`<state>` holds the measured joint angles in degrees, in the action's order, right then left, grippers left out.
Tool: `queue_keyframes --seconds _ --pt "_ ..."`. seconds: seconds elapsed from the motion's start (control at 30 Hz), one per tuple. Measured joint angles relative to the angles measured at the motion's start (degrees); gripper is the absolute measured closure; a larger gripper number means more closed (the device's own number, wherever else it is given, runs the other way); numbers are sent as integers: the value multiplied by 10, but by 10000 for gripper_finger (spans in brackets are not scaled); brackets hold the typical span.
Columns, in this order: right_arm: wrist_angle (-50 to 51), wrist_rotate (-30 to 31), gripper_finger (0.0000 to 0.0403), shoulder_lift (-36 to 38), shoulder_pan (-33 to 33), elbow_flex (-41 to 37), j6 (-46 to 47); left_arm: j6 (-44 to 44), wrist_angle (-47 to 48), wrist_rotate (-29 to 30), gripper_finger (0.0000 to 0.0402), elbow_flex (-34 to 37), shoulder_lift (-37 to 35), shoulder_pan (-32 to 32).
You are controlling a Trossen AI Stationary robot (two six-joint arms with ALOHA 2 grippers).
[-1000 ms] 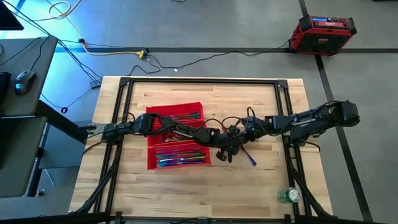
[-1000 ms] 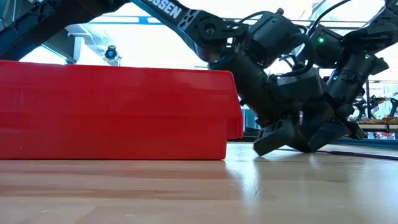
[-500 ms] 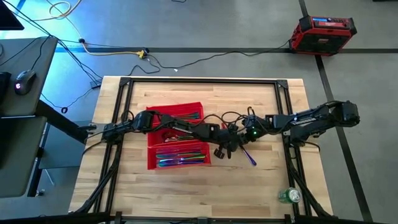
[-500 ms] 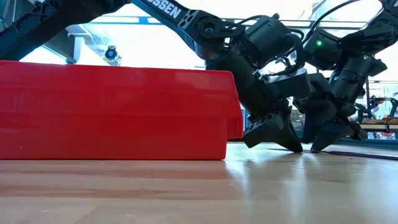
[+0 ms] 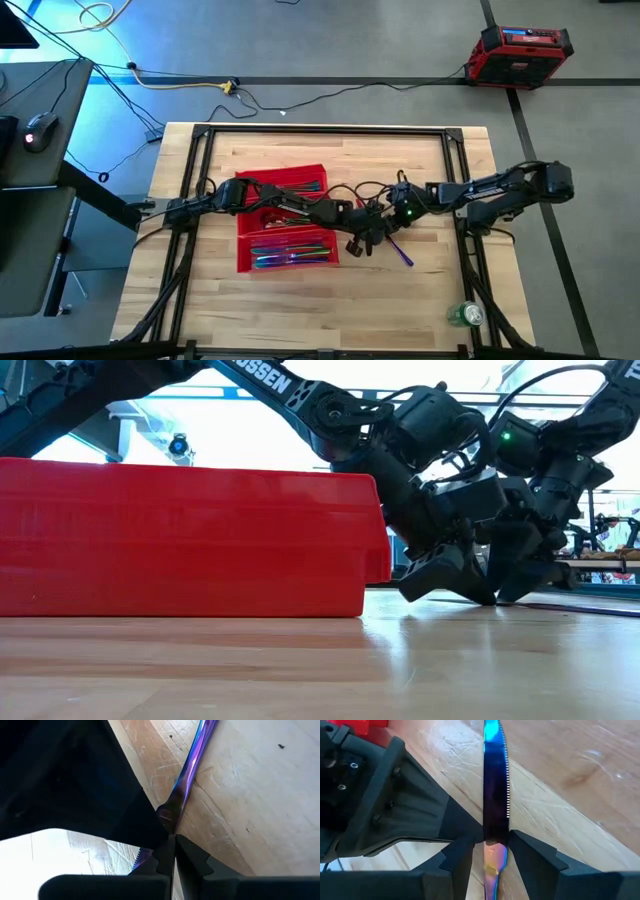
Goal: Sort silverware
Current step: Put the purple table knife into the bottom red bin
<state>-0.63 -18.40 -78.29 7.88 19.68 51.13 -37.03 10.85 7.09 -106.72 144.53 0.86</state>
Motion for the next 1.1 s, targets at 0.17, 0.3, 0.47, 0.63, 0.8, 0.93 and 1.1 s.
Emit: queue_keyframes --seconds 0.17,0.3,0.47,0.63,0.8,0.93,1.1 --pt "4 -14 265 -2 13 0 -22 3 13 16 401 0 -8 6" --pt "12 -22 265 -3 21 1 -39 3 43 30 401 0 -31 16" --pt "14 -27 265 -4 24 2 -50 12 91 49 402 2 -48 18" --pt "14 -29 265 -4 25 1 -46 45 117 -1 401 -1 -42 -1" --pt "-19 -32 265 -9 25 -1 -36 47 82 -10 401 0 -24 -7" --pt "-32 -43 265 -20 26 -2 -49 46 52 -10 401 2 -18 -7" --pt "-42 -47 265 -24 26 -3 -59 63 15 -10 401 2 -16 -7"
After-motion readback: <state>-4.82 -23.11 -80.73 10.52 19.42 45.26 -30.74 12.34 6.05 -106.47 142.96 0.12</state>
